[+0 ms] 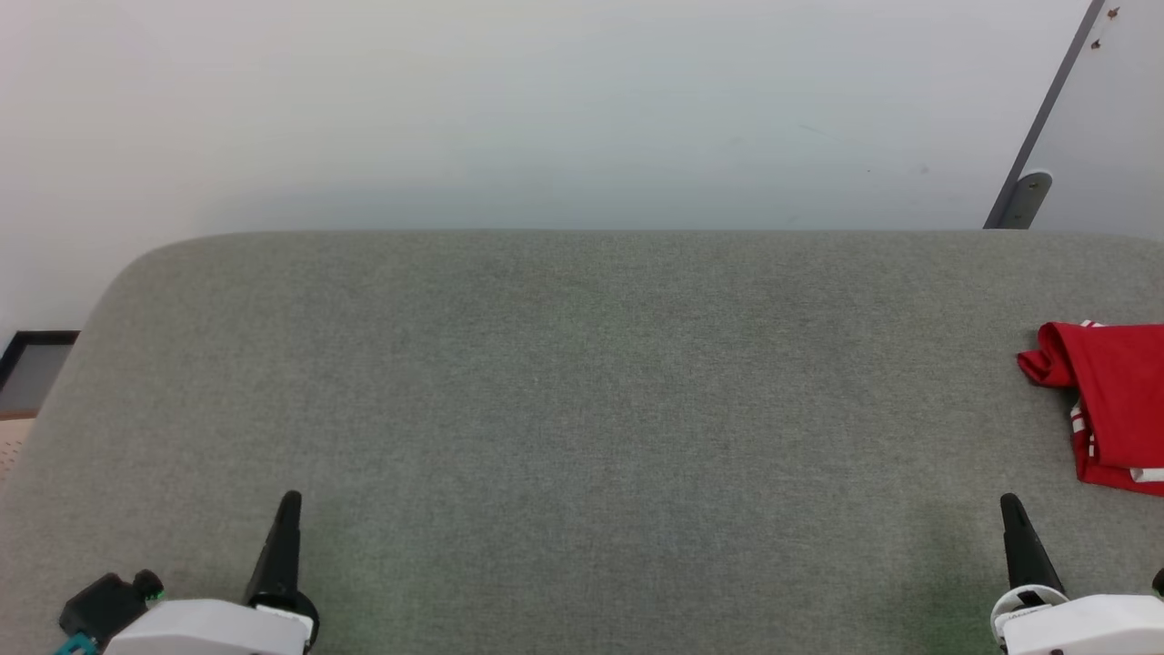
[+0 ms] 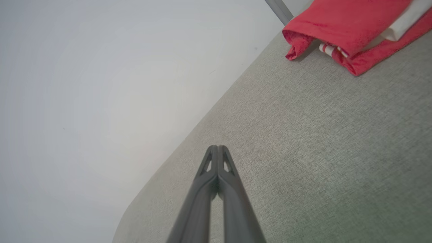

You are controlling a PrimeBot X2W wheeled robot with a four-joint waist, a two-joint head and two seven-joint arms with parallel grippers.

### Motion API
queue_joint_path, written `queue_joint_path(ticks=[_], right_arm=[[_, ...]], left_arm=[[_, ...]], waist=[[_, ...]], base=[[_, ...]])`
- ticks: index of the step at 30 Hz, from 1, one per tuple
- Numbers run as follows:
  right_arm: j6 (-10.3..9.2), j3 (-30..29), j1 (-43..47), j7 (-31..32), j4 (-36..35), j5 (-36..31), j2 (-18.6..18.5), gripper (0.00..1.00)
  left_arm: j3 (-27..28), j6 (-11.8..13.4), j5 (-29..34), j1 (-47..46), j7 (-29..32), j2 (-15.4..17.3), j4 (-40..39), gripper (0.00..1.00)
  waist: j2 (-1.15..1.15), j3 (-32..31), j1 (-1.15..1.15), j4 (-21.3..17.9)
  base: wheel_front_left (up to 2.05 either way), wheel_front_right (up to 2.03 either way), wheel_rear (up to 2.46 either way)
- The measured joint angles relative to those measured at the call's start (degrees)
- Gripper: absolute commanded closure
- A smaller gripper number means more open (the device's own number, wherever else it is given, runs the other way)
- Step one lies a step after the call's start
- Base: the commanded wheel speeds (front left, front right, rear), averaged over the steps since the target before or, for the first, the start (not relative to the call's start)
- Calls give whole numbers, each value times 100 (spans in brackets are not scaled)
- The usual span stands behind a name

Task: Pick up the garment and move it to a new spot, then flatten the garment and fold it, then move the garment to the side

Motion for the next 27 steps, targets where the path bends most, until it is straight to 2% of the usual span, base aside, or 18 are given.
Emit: queue_joint_path(ticks=[27], right_arm=[[-1, 4, -202, 408, -59, 1715, 26, 100]], left_arm=[[181, 1, -1176, -171, 411, -339, -5, 100]], waist=[[0, 23, 0, -22]], base=[[0, 0, 0]])
